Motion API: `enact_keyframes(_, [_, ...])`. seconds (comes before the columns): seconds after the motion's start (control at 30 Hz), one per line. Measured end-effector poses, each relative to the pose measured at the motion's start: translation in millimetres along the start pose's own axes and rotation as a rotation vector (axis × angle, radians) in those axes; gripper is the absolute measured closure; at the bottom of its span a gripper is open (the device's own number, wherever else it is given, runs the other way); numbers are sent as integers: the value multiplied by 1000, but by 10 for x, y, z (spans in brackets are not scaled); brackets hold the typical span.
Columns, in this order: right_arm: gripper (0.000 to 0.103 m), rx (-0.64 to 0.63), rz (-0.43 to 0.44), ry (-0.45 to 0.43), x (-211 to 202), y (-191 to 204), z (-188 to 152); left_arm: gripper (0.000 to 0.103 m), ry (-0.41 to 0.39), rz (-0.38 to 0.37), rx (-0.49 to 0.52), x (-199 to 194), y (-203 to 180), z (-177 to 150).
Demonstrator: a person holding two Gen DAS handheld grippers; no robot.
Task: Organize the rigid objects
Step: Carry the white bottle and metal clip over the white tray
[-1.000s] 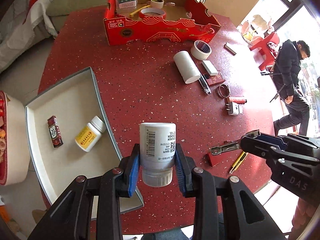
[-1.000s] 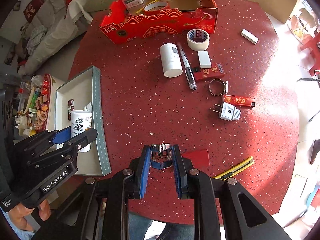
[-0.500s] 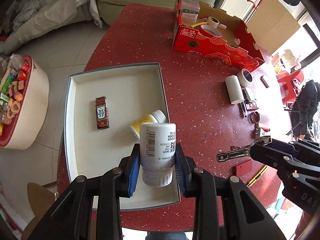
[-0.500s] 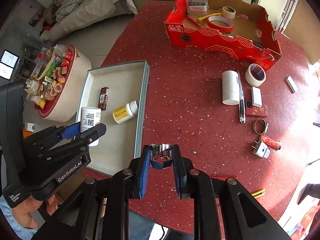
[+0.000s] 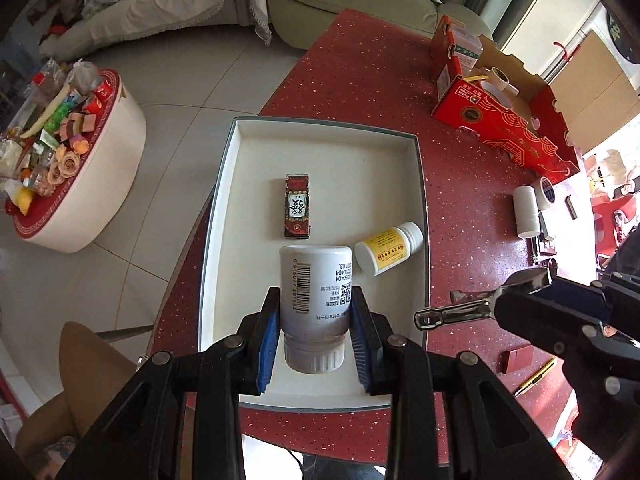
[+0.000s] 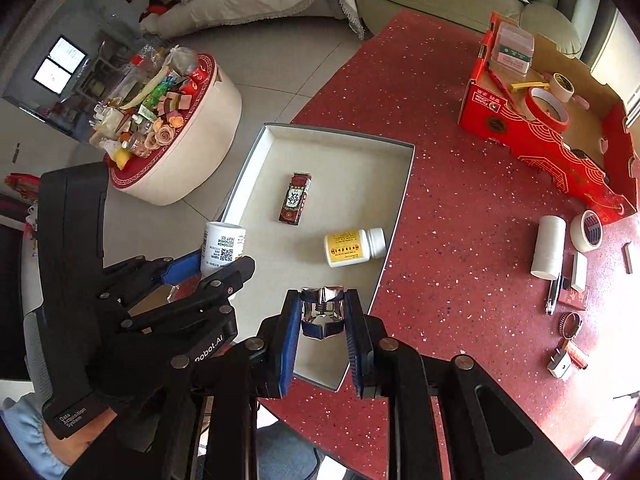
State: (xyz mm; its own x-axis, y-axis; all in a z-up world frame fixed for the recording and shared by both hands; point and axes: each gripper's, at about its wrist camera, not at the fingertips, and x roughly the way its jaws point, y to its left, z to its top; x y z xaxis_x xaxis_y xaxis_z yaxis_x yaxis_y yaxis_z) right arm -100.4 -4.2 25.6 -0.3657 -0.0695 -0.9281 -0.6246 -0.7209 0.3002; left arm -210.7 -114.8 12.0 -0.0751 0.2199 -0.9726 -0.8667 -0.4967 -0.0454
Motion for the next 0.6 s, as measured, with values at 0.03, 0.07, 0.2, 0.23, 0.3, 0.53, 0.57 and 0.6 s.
enact_keyframes(0.03, [80,-6,-1,2,13,25,9,68,0,2,-4,2,20,-7])
enact_keyframes(0.07, [80,-12,-2,5,24,46,17,68,0,5,-7,9,37,-12])
enact_keyframes(0.2, [80,-20,-7,12,68,96,49,68,2,9,-18,34,90,-21])
enact_keyframes(0.23, [80,-19,-7,13,77,100,62,68,1,10,-19,39,100,-21])
enact_keyframes(0.3, [80,-16,-8,13,88,106,89,68,2,12,-21,49,112,-20])
enact_keyframes(0.53, [80,-15,-17,10,111,99,208,68,-3,14,-31,72,162,16])
enact_keyframes(0.57, [80,-15,-18,10,114,93,224,68,-4,15,-32,75,169,26])
enact_keyframes(0.6, [80,-15,-20,10,118,87,239,68,-4,14,-33,78,176,38])
